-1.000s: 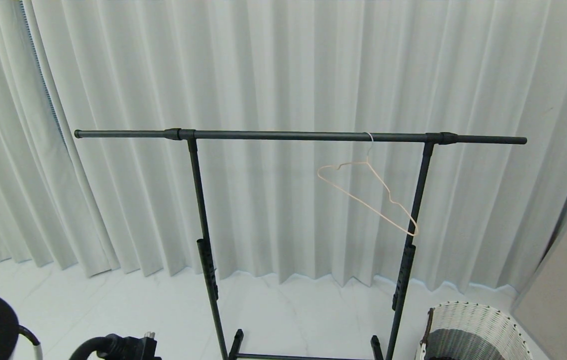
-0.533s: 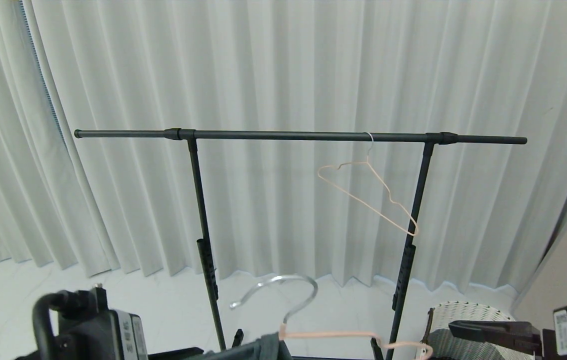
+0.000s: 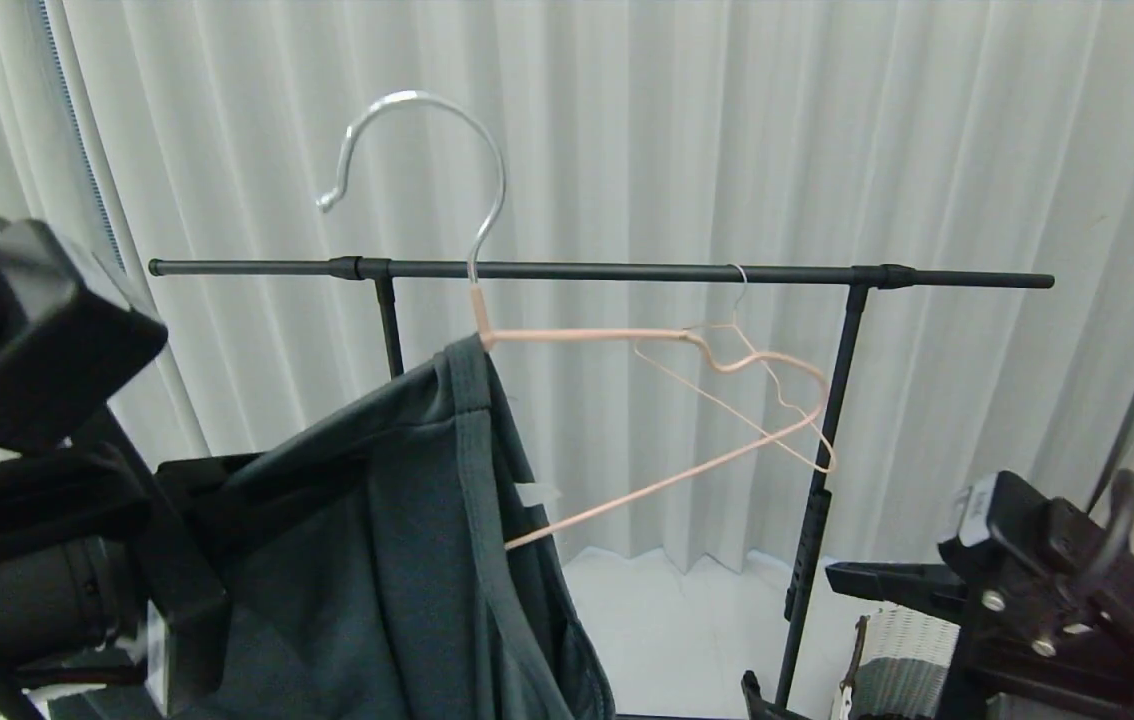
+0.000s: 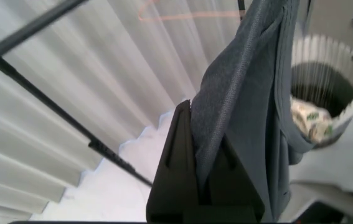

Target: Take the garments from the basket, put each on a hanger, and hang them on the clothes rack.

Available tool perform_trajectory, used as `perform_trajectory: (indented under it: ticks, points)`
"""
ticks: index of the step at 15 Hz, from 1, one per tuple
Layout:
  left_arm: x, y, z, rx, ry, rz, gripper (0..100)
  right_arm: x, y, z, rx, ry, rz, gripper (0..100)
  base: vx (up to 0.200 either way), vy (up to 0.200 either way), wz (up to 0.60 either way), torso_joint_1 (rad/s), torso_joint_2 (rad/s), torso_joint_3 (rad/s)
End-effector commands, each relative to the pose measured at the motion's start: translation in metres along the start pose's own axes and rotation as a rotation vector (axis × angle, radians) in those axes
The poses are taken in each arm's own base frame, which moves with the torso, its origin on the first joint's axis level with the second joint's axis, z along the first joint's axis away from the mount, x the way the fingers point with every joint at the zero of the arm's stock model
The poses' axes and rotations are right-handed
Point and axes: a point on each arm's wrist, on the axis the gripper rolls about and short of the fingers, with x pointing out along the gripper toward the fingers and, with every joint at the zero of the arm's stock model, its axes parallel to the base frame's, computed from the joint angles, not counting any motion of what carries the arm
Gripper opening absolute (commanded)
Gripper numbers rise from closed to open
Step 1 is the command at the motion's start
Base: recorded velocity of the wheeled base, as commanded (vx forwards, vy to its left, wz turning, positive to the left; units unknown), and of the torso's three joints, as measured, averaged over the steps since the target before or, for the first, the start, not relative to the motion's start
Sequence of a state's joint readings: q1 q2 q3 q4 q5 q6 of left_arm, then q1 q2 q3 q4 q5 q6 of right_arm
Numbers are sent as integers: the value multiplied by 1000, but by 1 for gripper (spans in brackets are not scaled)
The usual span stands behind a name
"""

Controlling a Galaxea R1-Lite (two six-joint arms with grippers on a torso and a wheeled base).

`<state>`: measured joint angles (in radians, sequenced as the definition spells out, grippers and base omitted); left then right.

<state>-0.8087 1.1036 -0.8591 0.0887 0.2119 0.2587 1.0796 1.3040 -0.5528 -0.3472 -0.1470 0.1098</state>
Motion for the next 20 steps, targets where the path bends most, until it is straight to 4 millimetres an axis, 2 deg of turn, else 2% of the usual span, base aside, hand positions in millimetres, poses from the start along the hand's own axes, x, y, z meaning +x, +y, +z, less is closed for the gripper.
perform_trajectory:
  ticks: [1, 4, 7, 11, 15, 18, 20]
  points:
    - [11, 2, 14, -19, -7, 8, 0, 39, 7, 10, -4, 36, -15, 100, 0, 0, 0, 0, 0, 0]
    - [19, 4, 25, -28, -21, 10, 0, 73, 14, 25, 4, 1, -59, 100, 0, 0, 0, 0, 0, 0]
    - [21, 4, 27, -31, -34, 13, 0, 92, 15, 21, -2, 22, -119, 100, 0, 0, 0, 0, 0, 0]
    - [20, 4, 28, -51, -41, 13, 0, 94, 16, 10, -14, 65, -130, 100, 0, 0, 0, 0, 0, 0]
    - [20, 3, 25, -60, -37, 13, 0, 91, 6, -6, -23, 110, -234, 100, 0, 0, 0, 0, 0, 0]
    - [22, 3, 8, -58, 20, 30, 0, 81, -22, -10, 0, 113, -408, 100, 0, 0, 0, 0, 0, 0]
    - [22, 3, -11, -57, 76, 43, 0, 67, -45, -9, 18, 103, -490, 100, 0, 0, 0, 0, 0, 0]
